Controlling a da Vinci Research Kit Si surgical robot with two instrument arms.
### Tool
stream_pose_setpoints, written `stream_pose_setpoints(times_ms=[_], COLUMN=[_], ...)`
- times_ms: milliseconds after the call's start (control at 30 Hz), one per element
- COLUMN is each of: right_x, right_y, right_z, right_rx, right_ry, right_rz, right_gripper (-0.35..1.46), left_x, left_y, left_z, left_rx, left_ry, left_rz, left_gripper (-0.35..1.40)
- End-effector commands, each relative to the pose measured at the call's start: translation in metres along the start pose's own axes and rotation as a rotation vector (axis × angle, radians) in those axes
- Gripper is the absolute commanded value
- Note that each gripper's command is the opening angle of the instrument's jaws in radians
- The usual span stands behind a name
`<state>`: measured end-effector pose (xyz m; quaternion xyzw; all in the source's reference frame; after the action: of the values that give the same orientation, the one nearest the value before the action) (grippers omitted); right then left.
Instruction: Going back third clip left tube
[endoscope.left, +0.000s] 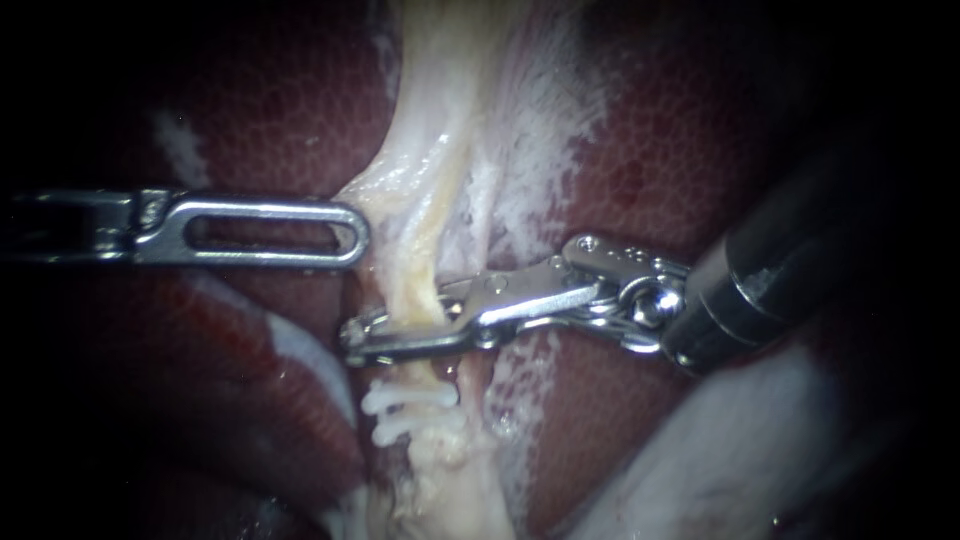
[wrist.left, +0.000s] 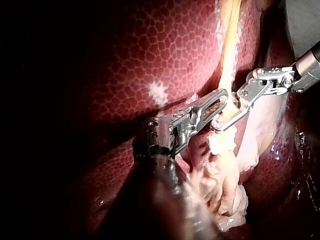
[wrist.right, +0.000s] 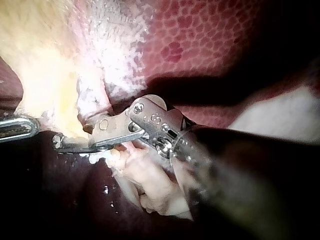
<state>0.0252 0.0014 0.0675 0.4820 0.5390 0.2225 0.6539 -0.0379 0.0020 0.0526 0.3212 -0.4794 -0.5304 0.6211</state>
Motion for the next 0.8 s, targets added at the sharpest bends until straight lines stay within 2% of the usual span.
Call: stream_pose_setpoints(times_ms=[33,533,567,600,667,733,800], right_x=[0.0001,0.0001,0.0002,0.0002,0.0002,0.0002,0.0004], right_y=[-0.0001,-0.0001,-0.0001,0.0000,0.0000,0.0000,0.0001], right_z=[0.0000,0.0000,0.0000,0.0000,0.0001,0.0002,0.0005], right_rx=[0.002,0.002,0.002,0.000,0.003,0.002,0.000], right_ry=[0.000,0.000,0.001,-0.001,0.004,0.018,0.042], right_rz=[0.005,0.005,0.005,0.011,-0.067,-0.169,-0.236], right_gripper=[-0.35,-0.35,-0.25,-0.04,0.31,0.48,0.55], left_x=[0.0000,0.0000,0.0000,0.0001,0.0001,0.0001,0.0001], left_y=[0.0000,-0.0001,-0.0001,-0.0001,0.0000,0.0000,0.0000], left_z=[0.0000,0.0000,0.0000,0.0000,0.0000,-0.0001,-0.0001], left_rx=[0.000,0.000,0.000,0.000,0.000,0.000,0.000], left_ry=[0.000,0.000,0.000,0.000,0.000,0.000,0.000], left_rz=[0.000,0.001,0.001,0.001,0.001,0.001,0.001], left_gripper=[-0.35,-0.35,-0.35,-0.35,-0.35,-0.35,-0.35])
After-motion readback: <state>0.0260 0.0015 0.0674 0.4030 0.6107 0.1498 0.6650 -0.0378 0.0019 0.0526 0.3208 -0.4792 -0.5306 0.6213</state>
